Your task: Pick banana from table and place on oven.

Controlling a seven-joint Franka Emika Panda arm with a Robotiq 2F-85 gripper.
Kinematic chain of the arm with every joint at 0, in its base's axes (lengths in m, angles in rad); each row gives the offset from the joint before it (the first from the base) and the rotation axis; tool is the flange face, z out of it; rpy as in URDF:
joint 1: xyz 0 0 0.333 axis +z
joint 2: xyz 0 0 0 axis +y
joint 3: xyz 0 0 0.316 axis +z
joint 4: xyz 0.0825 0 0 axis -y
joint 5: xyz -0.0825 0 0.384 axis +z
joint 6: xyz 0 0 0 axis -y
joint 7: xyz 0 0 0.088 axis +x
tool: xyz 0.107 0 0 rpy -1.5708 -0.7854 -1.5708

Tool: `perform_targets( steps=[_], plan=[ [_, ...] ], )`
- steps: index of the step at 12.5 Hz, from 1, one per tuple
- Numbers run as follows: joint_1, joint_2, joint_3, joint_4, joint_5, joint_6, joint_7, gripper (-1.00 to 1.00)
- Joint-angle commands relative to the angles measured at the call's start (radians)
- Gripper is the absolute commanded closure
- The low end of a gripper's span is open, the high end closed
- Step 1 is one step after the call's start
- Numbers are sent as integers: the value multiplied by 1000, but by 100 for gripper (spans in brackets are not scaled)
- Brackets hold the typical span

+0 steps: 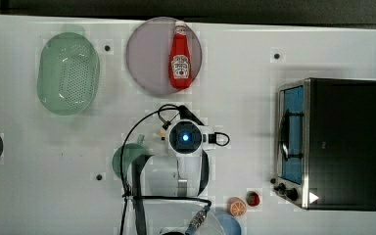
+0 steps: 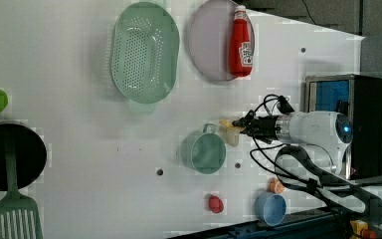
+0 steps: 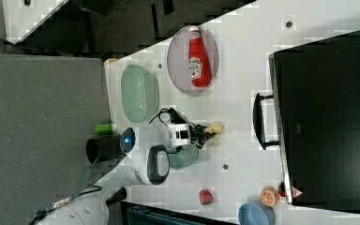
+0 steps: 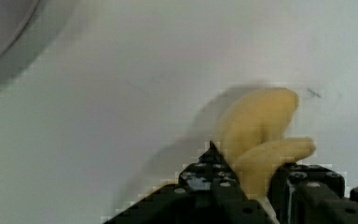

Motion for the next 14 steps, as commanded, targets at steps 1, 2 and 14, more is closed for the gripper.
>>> perform_targets(
  steps=[1, 2, 14],
  plan=[
    [-4, -137, -12, 22, -4, -80, -15, 53],
    [-4, -206, -11, 30, -4, -138, -15, 53],
    [-57, -538, -222, 508, -2, -1000, -54, 53]
  ],
)
